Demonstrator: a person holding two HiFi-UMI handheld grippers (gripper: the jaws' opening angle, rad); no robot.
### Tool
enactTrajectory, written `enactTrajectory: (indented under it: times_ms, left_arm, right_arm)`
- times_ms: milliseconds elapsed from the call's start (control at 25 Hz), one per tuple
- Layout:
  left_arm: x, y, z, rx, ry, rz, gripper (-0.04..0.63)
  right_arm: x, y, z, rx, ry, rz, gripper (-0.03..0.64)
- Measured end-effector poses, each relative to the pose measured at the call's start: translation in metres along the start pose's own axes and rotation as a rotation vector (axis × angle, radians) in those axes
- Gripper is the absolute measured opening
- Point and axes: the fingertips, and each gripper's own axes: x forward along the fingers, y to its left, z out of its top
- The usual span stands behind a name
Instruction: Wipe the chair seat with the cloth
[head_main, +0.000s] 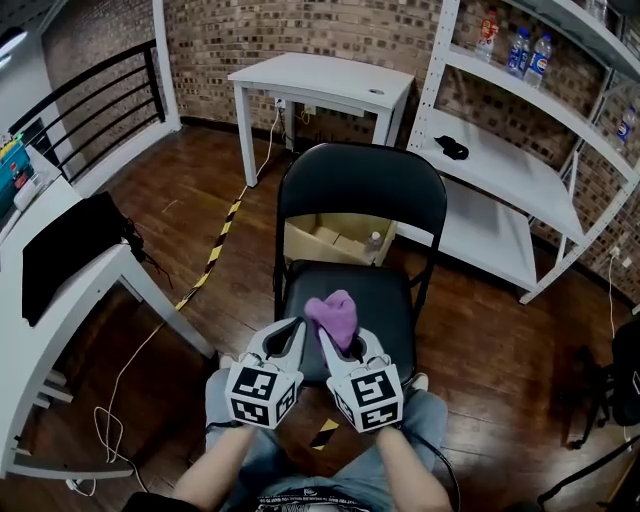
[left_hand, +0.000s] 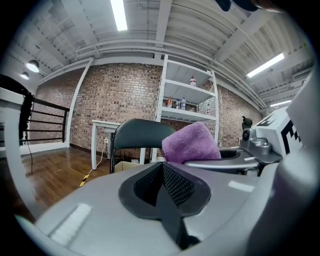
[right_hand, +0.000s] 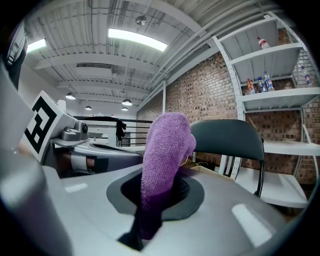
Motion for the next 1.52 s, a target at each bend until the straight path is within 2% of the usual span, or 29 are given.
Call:
enactTrajectory:
  times_ms: [440, 720, 880, 1080, 1280, 1520]
  left_arm:
    - [0.043, 0.04, 0.007, 0.006, 0.025, -0.029, 0.005]
    - [0.077, 0.069, 0.008, -0.007, 0.044, -0.041, 0.005]
    - [0.091, 0.085, 0.004, -0.014, 0.059, -0.048, 0.005]
    - [0.103, 0.101, -0.001, -0.034, 0.067, -0.043, 0.005]
    - [0.102, 0.124, -0.009, -0.055, 0.082, -0.015, 0.005]
    - [0.093, 0.134, -0.022, -0.061, 0.117, -0.011, 0.005]
  right_arm:
    - [0.065, -0.027, -0.007, -0.023, 0.055, -0.011, 0.043]
    - [0.116, -0.049, -0.02, -0.057, 0.129, 0.002, 0.043]
    - [0.149, -0.063, -0.032, -0.13, 0.188, 0.015, 0.043]
    - [0.196, -0.083, -0.062, -0.26, 0.31, 0.049, 0.043]
    - [0.242, -0.09, -0.103, -0.356, 0.435, 0.102, 0.043]
    - [0.279, -0.11, -0.153, -0.455, 0.573, 0.104, 0.043]
